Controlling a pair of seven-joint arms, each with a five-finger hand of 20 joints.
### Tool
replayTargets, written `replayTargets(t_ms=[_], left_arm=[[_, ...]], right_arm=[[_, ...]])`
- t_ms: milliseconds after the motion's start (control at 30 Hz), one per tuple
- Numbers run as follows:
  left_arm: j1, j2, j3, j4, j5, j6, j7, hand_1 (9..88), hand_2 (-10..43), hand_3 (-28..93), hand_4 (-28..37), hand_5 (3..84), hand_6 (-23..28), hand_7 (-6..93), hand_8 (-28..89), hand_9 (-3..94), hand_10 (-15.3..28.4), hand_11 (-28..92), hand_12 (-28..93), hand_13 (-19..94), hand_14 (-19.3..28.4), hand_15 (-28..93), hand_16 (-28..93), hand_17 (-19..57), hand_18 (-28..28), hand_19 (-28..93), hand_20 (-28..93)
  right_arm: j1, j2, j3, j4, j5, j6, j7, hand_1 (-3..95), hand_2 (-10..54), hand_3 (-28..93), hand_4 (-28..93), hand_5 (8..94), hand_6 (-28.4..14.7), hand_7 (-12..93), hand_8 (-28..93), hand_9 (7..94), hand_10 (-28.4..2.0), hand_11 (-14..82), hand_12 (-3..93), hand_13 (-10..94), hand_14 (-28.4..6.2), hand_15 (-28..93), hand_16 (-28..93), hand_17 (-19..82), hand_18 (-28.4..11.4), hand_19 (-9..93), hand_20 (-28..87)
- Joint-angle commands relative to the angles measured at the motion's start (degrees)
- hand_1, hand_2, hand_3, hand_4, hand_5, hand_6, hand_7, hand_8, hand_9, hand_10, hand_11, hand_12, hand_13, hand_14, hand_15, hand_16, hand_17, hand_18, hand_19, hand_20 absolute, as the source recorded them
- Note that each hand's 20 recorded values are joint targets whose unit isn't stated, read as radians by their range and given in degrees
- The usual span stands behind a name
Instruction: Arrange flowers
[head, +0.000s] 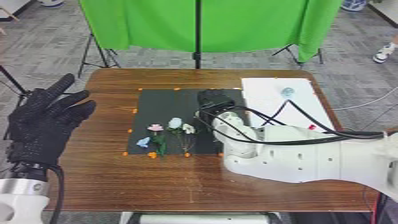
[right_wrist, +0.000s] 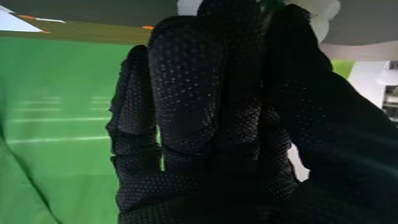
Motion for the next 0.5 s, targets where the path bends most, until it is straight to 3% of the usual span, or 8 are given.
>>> replayTargets(t_ms=[33, 200, 367, 500], left_arm=[[1.2, -1.44, -0.04, 0.18, 0.43, 0.02, -1.85, 19.0, 8.9, 76, -28.3, 33.5, 8.1, 16.6, -11, 33.7, 22.5, 31, 13, 26, 28.4, 63, -13, -6.4, 25.6, 57, 34], [0.8, -1.47, 0.1, 0.27, 1.66, 0.03, -2.81, 19.1, 8.7, 76, -28.3, 33.4, 8.2, 16.5, -11, 33.7, 22.6, 31, 13, 26, 28.4, 63, -13, -6.6, 25.7, 57, 34], [1.2, -1.81, -0.12, 0.22, 1.45, -0.09, -3.21, 19.1, 8.0, 76, -28.3, 33.4, 8.1, 16.3, -10, 33.7, 22.6, 30, 13, 26, 28.4, 62, -13, -6.5, 25.9, 57, 34], [2.0, -2.33, -0.58, -0.41, 2.17, 0.64, -4.11, 19.8, 7.7, 76, -28.3, 33.4, 8.2, 16.2, -10, 33.6, 22.6, 30, 13, 26, 28.4, 62, -12, -6.5, 25.9, 57, 34]], right_arm=[[-0.5, 1.6, 1.4, -1.6, 0.0, -3.5, -0.6, 48.6, -9.5, 69, -28, 76.7, 3.3, 15, -2, 91.3, -6.3, 20.4, 26.7, 81, -3.9, 60, 21, 32, -18.0, 86, 13], [-1.1, 1.7, 2.0, -2.1, -0.3, -5.2, -0.1, 40.2, -9.5, 76, -28, 69.9, 2.7, 16, -13, 86.0, -8.3, 27.5, 18.9, 78, -5.1, 63, 19, 29, -18.8, 85, 16], [-0.9, 2.3, 2.6, -3.1, 0.1, -5.1, -0.5, 38.1, -9.5, 76, -28, 66.7, 1.7, 15, -13, 83.9, -9.1, 28.3, 17.8, 77, -5.7, 63, 19, 29, -19.2, 85, 16], [-1.0, 2.9, 4.0, -4.6, 0.1, -6.3, -0.9, 37.4, -9.5, 75, -28, 65.1, 1.5, 15, -13, 83.4, -9.3, 28.7, 17.5, 77, -5.8, 64, 19, 29, -19.5, 85, 16]])
